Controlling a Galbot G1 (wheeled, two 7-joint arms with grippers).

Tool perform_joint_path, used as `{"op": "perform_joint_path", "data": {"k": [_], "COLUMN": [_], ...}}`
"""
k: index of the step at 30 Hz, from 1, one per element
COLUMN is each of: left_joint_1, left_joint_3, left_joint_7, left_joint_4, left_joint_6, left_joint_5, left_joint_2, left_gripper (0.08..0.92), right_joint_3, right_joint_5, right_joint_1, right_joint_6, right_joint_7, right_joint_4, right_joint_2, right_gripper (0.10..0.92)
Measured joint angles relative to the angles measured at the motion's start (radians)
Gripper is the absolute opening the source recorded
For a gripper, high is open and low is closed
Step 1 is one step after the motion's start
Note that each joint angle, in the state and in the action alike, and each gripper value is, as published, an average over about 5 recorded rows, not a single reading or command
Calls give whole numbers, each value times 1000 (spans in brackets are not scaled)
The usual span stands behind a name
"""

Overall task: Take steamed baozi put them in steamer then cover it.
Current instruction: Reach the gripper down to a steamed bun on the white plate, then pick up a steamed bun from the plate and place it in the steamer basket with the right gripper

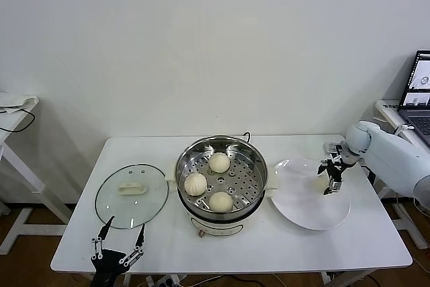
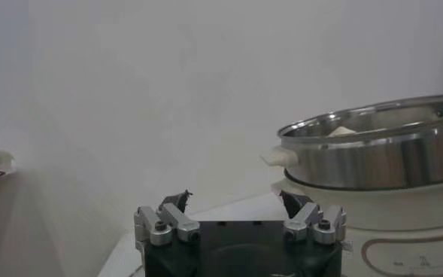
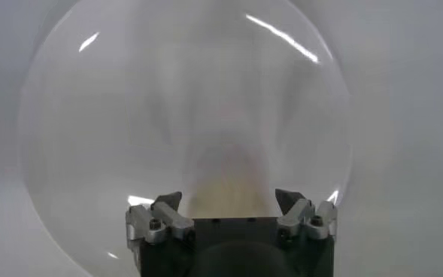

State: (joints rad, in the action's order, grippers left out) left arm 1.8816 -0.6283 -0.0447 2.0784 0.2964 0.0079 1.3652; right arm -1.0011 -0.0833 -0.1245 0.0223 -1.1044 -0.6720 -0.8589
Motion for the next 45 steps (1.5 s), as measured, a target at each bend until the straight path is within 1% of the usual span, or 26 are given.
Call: {"op": "perform_joint_path", "data": {"k": [8, 11, 17, 23, 28, 36, 40, 45], "left_joint_1": [0, 0, -4, -11, -15, -23, -25, -26], "left_joint_3": [1, 1, 6, 15, 20, 26, 26, 24], "left_joint_7": [0, 0, 0, 1, 1, 3, 3, 4], "left_joint_4": [0, 0, -1, 2, 5, 12, 14, 19], "left_joint_6": [1, 1, 1, 1, -1, -9, -9, -7], "left_joint_5": [0, 0, 0, -1, -2, -4, -5, -5], "left_joint_2": [0, 0, -3, -10, -18, -27, -27, -23], "left_gripper": [823, 823, 823, 823, 823, 823, 823, 823], "right_joint_3": [5, -1, -30, -116, -239, -421, -484, -544], "right_joint_5": [8, 7, -13, -76, -171, -377, -459, -519], "right_joint_1": [5, -2, -49, -168, -335, -608, -694, -737], "right_joint_6": [-8, -13, -24, -42, -73, -159, -202, -252], "right_joint_7": [10, 8, -9, -55, -97, -121, -115, -85], "right_joint_4": [3, -6, -54, -151, -270, -506, -608, -699], "right_joint_2": [0, 7, 31, 45, 36, -33, -81, -138], "right_gripper": [600, 566, 572, 577, 577, 577, 577, 577]}}
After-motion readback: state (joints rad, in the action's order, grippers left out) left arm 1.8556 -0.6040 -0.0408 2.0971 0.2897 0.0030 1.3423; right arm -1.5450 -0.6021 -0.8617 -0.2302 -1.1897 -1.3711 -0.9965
